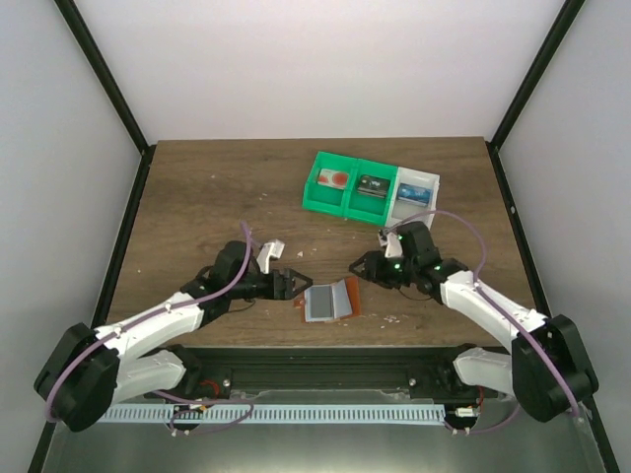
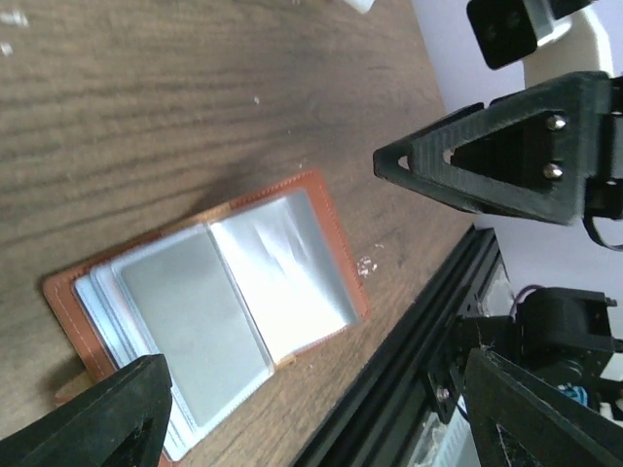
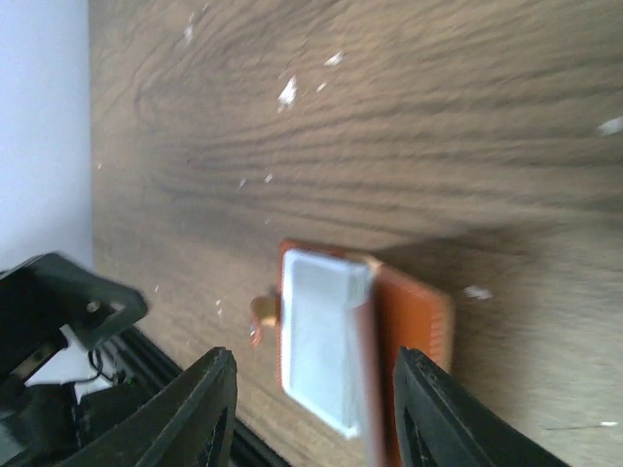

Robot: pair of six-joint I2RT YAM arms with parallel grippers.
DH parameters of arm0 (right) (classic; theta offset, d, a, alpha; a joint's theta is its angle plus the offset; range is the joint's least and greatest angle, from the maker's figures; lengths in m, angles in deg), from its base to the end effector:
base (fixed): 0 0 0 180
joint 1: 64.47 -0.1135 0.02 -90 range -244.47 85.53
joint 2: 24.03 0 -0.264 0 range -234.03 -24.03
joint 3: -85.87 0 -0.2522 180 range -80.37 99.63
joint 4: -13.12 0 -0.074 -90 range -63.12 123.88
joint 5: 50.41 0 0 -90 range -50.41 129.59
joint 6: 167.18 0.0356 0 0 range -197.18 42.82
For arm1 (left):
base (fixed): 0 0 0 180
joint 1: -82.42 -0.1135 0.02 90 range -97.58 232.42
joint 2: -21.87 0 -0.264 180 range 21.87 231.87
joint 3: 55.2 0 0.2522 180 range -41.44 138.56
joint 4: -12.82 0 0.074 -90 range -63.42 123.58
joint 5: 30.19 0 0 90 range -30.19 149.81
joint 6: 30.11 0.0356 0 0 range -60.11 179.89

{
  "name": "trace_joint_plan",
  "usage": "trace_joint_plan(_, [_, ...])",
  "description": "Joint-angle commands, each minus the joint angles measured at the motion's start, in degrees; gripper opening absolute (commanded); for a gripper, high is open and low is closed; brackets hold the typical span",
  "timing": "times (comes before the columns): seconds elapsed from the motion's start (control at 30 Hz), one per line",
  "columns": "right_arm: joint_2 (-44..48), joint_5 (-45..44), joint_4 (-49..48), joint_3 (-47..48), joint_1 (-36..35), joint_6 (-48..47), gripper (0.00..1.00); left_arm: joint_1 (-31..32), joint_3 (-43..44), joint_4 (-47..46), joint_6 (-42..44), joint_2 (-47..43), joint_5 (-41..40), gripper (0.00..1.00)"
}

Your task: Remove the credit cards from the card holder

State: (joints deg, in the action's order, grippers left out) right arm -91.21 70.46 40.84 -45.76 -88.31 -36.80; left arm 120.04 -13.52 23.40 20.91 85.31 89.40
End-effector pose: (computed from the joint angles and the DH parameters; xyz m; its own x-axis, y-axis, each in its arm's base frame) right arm 0.2014 0.1090 0.1996 -0.9396 0.1927 -0.2828 -0.0802 0.6794 0.7294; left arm 0.1674 -0.1512 0.2000 -0.8712 -0.0192 -0.4906 0.4030 0.5429 -0.7368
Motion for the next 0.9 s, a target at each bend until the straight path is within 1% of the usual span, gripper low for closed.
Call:
trace_joint_plan(0.0, [0.02, -0.93, -4.41, -0.35, -6.61, 4.22, 0.46, -0.04, -3.58, -12.21, -7.19, 1.59, 5.48, 0.84])
trace_joint_plan(0.1, [-1.01, -2.27, -5.77, -0.13, -10.60, 5.86, 0.45, -0.07, -4.85, -13.99, -8.16, 2.76, 6.44, 0.84])
trace_joint_plan(0.23, [-3.11, -3.60, -7.36, 0.65, -15.27, 7.25, 0.42, -0.02, -6.95, -16.37, -9.87, 3.08, 5.25, 0.86])
trace_joint_plan(0.4, [-7.61, -5.94, -7.64, 2.25, -19.41, 7.60, 0.41, -0.07, -8.31, -18.43, -10.33, 4.75, 5.71, 0.86])
trace_joint_plan(0.63, [-13.98, -11.80, -5.17, 3.65, -20.37, 4.56, 0.36, -0.08, -9.50, -18.80, -10.79, 5.45, 5.40, 0.86])
trace_joint_plan(0.87, [-17.30, -11.12, -6.76, 2.64, -20.37, 3.30, 0.30, -0.02, -10.04, -19.32, -11.19, 5.61, 5.16, 0.87])
